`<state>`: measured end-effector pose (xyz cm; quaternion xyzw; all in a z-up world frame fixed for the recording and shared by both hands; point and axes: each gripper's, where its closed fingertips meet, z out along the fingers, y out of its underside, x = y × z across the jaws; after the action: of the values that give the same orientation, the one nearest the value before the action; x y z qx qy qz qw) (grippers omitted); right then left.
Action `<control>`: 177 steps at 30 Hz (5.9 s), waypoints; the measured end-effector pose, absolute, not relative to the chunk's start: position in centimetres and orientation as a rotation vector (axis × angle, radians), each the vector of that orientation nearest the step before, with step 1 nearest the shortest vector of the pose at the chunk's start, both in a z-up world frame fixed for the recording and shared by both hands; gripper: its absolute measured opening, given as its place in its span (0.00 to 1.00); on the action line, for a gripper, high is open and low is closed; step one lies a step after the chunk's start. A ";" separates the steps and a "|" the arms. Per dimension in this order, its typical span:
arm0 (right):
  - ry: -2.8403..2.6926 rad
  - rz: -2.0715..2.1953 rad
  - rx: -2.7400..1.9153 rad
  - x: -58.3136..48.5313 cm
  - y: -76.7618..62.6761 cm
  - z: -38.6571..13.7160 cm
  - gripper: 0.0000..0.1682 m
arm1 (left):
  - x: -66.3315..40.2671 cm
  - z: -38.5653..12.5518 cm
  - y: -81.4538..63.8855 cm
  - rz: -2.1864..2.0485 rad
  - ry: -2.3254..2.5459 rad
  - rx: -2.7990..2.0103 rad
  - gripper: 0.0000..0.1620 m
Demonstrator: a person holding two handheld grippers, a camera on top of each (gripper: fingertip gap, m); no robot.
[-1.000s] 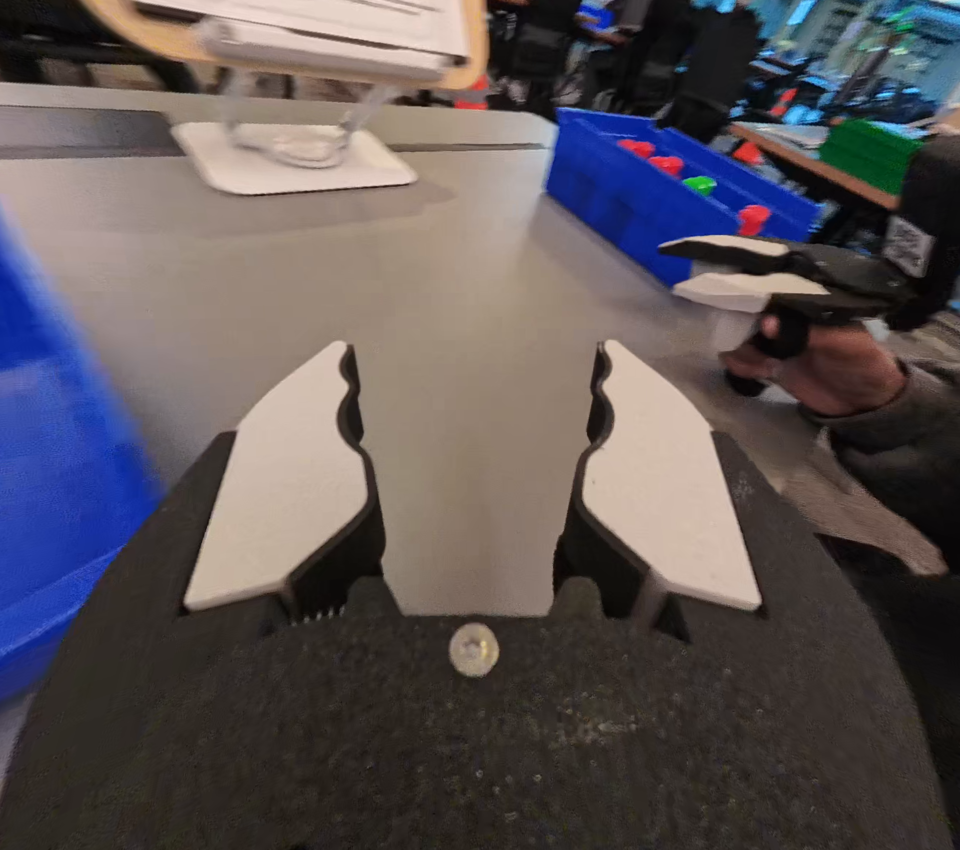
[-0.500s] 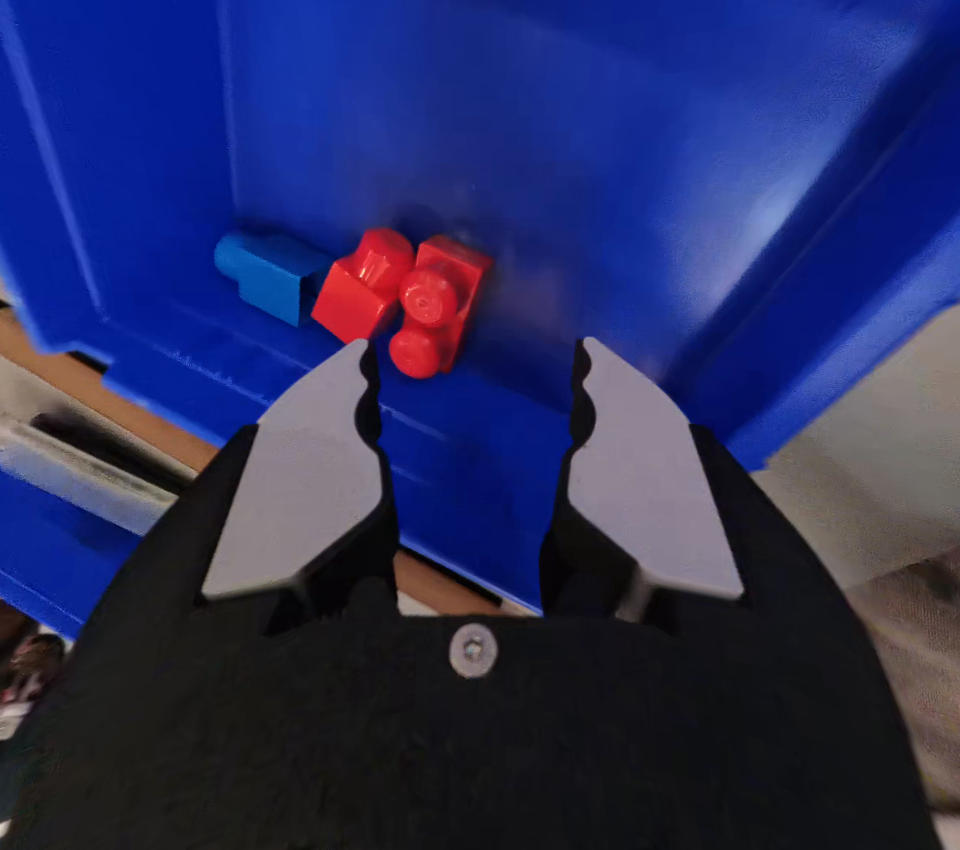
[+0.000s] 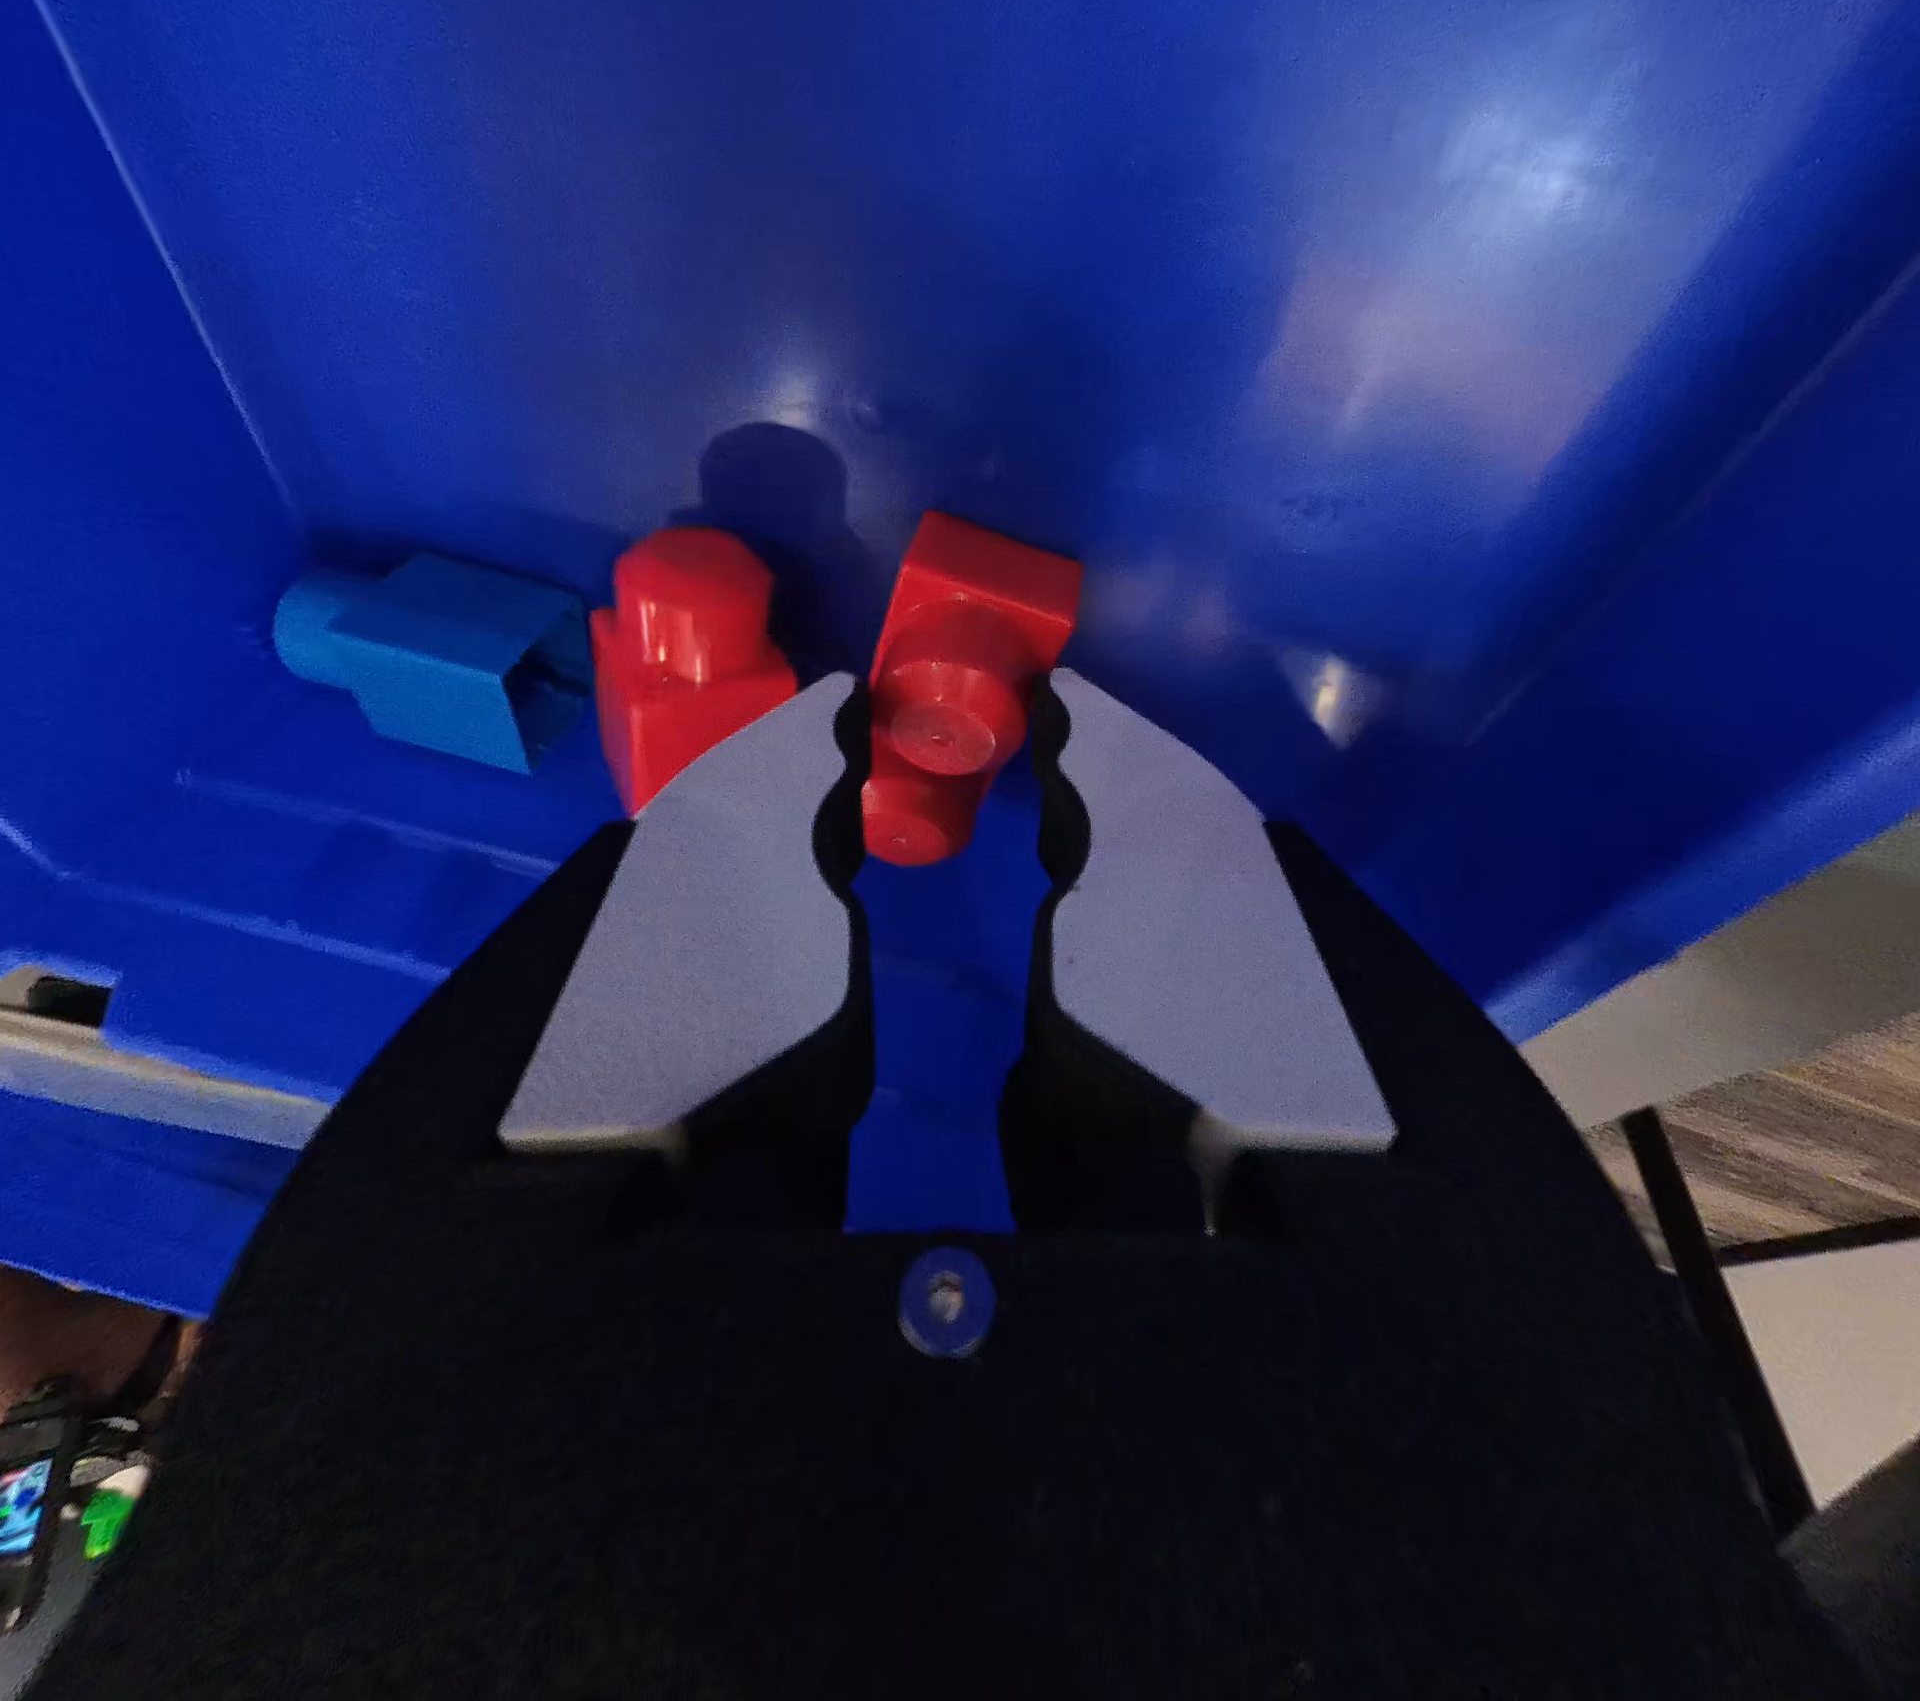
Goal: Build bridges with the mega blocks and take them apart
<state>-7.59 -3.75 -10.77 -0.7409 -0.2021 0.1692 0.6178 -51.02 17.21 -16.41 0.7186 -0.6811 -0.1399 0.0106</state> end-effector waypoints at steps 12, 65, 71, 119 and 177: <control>-0.489 0.340 -1.701 -7.7 -3.9 -10.6 0.28 | -31.6 -1.9 12.2 -0.248 -2.681 2.028 0.18; -0.540 0.388 -1.745 -8.5 -4.5 -11.5 0.25 | -53.9 -16.3 24.0 -0.718 -2.000 2.165 0.33; -0.552 0.396 -1.749 -8.7 -4.5 -11.6 0.25 | -53.5 -16.8 24.4 -0.672 -1.976 2.192 0.31; -0.602 0.351 -1.771 -9.2 -5.0 -12.0 0.23 | -21.3 -18.6 3.2 0.080 -1.510 2.392 0.23; -0.627 0.382 -1.795 -9.2 -4.9 -12.5 0.21 | -52.7 -13.8 24.4 -0.828 -1.911 2.396 0.29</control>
<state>-9.18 -4.93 -12.49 -0.7633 -0.2665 0.1623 0.5657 -52.72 24.40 -13.85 0.7546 -0.6018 -0.2608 -0.0168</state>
